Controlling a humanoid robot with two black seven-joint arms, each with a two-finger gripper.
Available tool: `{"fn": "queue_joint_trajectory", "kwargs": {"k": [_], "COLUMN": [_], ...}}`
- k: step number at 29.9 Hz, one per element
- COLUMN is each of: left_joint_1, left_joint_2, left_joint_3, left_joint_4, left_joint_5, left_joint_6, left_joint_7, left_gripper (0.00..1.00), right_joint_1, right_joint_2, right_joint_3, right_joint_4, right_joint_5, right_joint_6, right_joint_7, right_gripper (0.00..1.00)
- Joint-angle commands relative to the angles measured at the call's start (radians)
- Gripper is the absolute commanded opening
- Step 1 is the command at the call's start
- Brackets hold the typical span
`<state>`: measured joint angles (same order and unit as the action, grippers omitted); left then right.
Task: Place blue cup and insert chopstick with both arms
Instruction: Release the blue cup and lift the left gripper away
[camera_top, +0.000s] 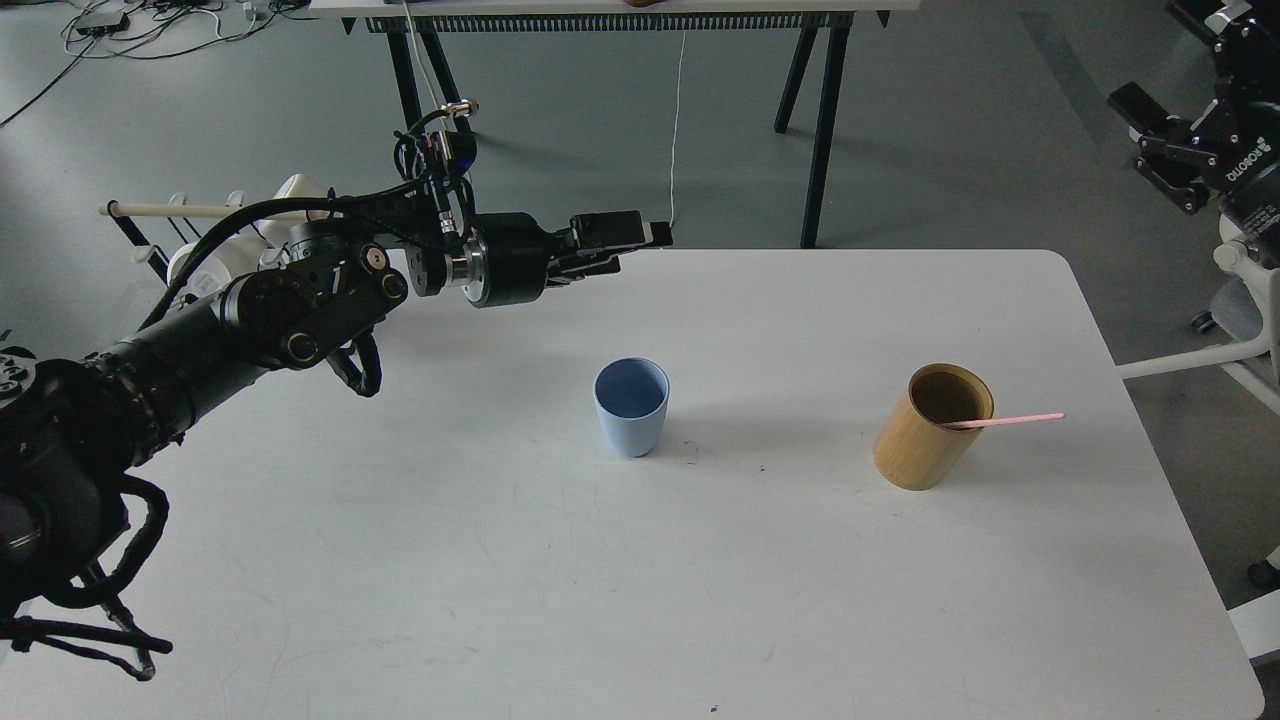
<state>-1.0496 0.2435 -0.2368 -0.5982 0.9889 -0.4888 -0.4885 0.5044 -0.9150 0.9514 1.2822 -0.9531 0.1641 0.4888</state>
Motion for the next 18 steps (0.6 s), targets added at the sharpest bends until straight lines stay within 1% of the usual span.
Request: {"fn": "queue_joint_trajectory", "kwargs": {"k": [1,4,7,8,10,14,18], "left_joint_1": [0.077,0.152,0.213,0.226,0.237,0.24,0.241], "left_joint_2": [0.046,0.112,0.132,0.132,0.135,0.123,0.115], "left_joint_3": [-0.103,-0.218,-0.295,-0.306,-0.311,-0.32,-0.32], "left_joint_4": [-0.049,-0.158,-0.251,-0.288,-0.328,-0.338,-0.338], "left_joint_5": [-0.1,-0.217,-0.305,-0.311,-0.322,-0.323,-0.323], "left_joint_6": [0.0,0.0,0.0,0.0,0.0,0.0,0.0], "left_joint_7": [0.0,0.0,0.0,0.0,0.0,0.0,0.0], "left_gripper": [0.98,0.99,0.99,0.99,0.99,0.99,0.99], "right_joint_1": [-0.082,-0.147,-0.205,-0.222,-0.265,-0.323,-0.357], "right_joint_2": [-0.012,-0.012,-0.007,-0.001,0.011,0.031,0.033], "right_joint_3": [-0.011,-0.06,-0.112,-0.118,-0.117,-0.108,-0.083], "right_joint_4": [0.057,0.055,0.055,0.055,0.049,0.051,0.055], "right_joint_5": [-0.274,-0.426,-0.573,-0.607,-0.645,-0.713,-0.771], "right_joint_6": [-0.208,-0.423,-0.636,-0.653,-0.653,-0.653,-0.653], "right_joint_7": [0.0,0.0,0.0,0.0,0.0,0.0,0.0], "right_gripper": [0.95,0.95,0.94,0.94,0.93,0.93,0.9]}}
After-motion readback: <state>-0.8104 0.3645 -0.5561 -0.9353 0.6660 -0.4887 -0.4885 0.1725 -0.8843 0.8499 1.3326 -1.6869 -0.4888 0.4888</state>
